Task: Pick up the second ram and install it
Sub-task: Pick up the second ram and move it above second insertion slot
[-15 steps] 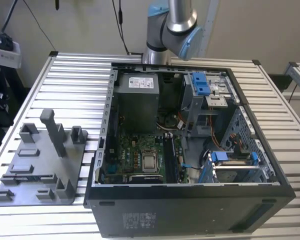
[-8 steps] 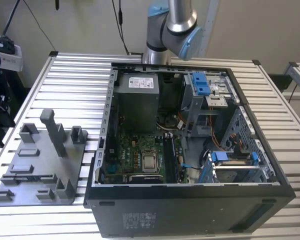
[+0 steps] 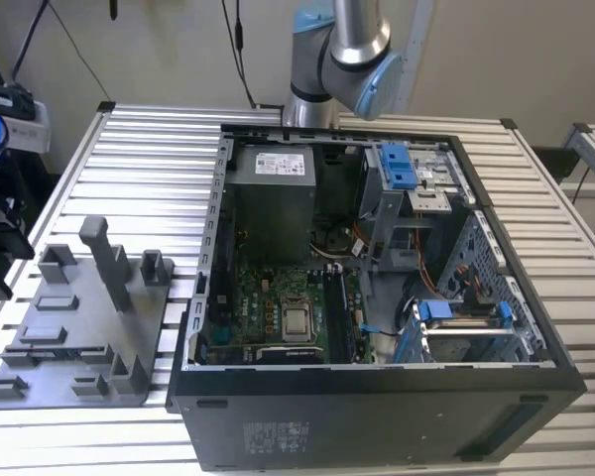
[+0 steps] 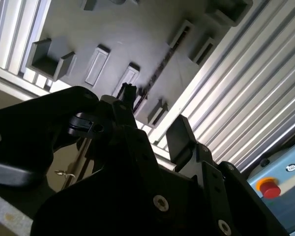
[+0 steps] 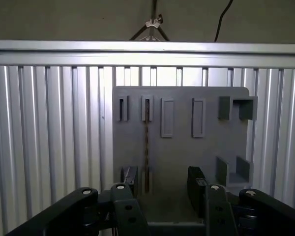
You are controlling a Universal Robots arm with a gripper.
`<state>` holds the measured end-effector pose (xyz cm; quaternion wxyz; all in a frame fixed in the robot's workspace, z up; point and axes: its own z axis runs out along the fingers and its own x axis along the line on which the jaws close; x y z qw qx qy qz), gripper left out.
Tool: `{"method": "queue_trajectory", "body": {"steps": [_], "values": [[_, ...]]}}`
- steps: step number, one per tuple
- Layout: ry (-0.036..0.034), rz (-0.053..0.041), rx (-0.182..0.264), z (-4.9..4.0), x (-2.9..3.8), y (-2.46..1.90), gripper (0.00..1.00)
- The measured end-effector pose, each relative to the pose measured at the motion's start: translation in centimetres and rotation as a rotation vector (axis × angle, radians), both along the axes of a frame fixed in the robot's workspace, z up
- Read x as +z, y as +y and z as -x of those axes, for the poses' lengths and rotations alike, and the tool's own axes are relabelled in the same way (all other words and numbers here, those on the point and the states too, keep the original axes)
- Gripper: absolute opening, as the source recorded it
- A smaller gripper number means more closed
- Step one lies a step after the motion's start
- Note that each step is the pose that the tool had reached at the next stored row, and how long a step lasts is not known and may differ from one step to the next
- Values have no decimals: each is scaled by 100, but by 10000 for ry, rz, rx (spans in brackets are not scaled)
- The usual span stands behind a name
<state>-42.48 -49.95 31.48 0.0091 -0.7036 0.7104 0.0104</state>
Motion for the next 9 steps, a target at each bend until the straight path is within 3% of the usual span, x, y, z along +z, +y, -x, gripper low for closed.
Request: {"method": "queue_trajectory", "body": {"steps": [9], "values": [[18,3,-1,0,-93,-1,54]]}}
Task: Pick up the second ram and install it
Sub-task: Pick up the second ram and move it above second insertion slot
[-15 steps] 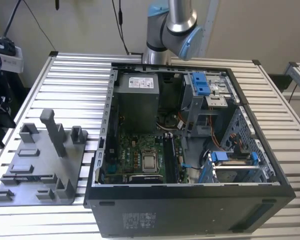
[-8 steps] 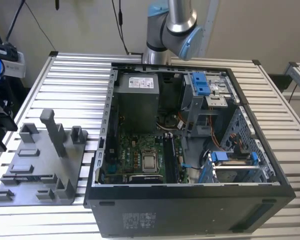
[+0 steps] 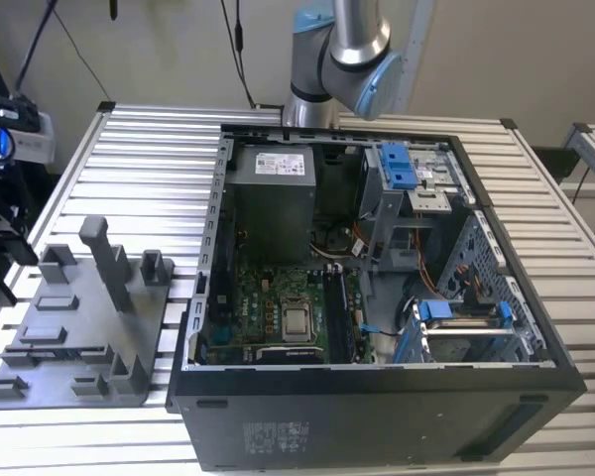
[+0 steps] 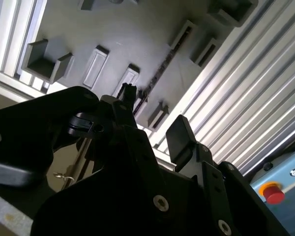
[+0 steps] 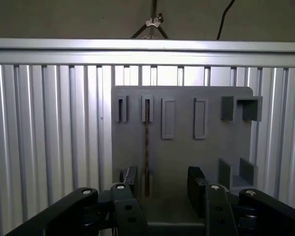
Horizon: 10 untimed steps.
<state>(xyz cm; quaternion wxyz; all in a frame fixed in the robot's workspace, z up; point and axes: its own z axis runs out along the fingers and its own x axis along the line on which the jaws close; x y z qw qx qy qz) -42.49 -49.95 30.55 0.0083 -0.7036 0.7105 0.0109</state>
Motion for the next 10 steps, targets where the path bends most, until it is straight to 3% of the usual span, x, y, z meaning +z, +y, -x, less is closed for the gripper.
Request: {"method": "queue_trajectory", "body": {"steps": [10], "values": [[12,8,1,0,-80,0,54]]}}
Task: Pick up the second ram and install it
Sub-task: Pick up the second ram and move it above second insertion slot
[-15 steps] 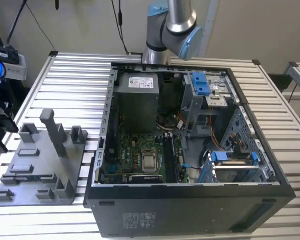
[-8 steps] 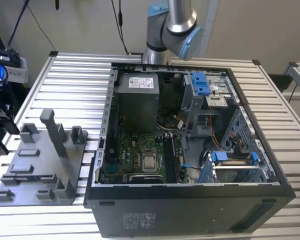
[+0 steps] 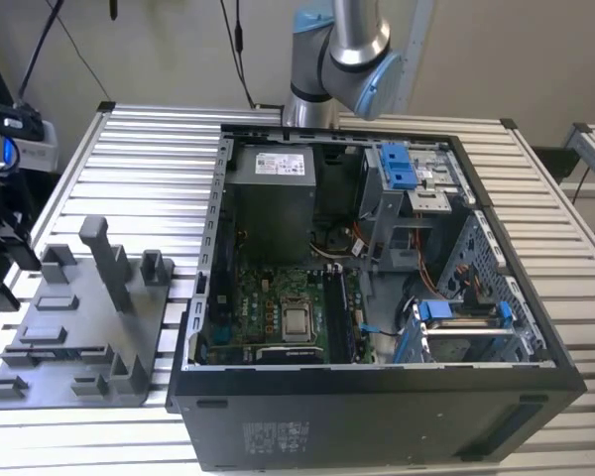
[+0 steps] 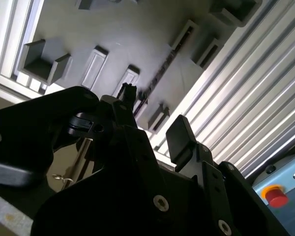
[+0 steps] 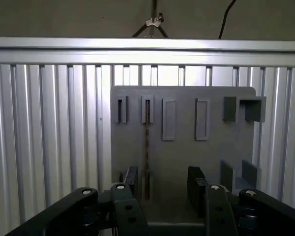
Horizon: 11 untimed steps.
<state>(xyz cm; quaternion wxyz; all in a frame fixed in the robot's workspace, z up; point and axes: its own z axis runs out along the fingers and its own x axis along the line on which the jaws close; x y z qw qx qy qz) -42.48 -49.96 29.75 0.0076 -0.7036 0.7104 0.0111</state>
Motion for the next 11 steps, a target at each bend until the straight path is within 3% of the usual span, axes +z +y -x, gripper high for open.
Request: {"method": "queue_trajectory", "body": {"steps": [11], "values": [[0,6,-7,2,-186,0,54]]}}
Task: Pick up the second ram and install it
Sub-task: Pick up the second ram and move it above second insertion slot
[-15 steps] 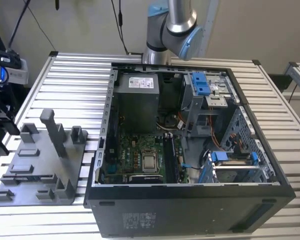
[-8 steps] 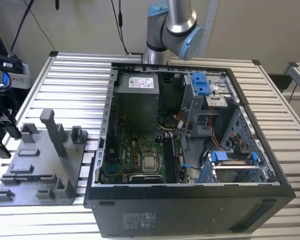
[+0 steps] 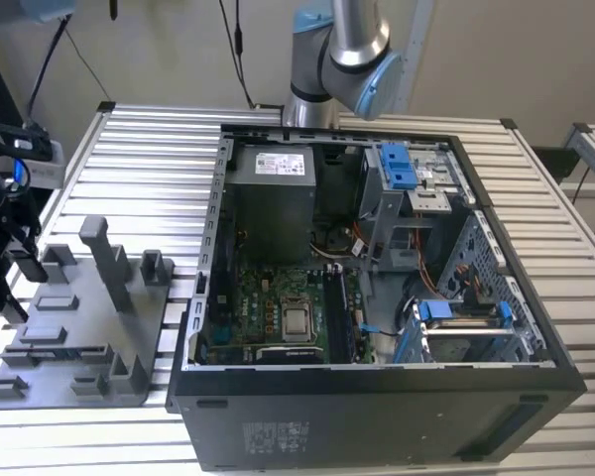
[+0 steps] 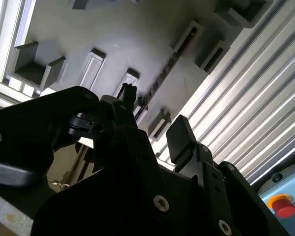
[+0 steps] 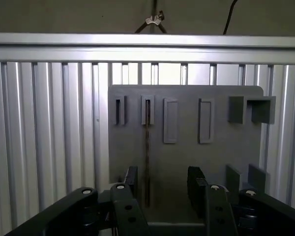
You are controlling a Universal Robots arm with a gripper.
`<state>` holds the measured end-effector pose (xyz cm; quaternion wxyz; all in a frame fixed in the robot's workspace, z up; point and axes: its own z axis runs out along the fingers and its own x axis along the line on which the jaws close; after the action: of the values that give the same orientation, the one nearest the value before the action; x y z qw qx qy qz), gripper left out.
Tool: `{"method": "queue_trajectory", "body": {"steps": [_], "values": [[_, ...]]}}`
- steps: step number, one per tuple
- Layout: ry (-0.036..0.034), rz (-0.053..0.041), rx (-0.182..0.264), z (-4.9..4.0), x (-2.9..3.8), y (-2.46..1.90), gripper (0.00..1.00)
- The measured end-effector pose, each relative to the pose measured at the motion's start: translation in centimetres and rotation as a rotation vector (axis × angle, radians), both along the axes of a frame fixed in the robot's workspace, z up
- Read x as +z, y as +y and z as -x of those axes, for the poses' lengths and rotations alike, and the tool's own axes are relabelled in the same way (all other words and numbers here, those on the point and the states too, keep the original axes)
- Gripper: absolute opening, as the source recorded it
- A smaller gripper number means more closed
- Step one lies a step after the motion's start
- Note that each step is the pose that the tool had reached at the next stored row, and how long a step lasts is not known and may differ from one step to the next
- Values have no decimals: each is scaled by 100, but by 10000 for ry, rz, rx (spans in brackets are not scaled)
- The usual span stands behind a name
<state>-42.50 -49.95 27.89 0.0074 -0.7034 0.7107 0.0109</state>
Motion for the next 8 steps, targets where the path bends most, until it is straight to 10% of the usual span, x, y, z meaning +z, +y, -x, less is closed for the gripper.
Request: {"method": "queue_trajectory", "body": {"steps": [8], "values": [[-1,3,2,11,-136,0,54]]}}
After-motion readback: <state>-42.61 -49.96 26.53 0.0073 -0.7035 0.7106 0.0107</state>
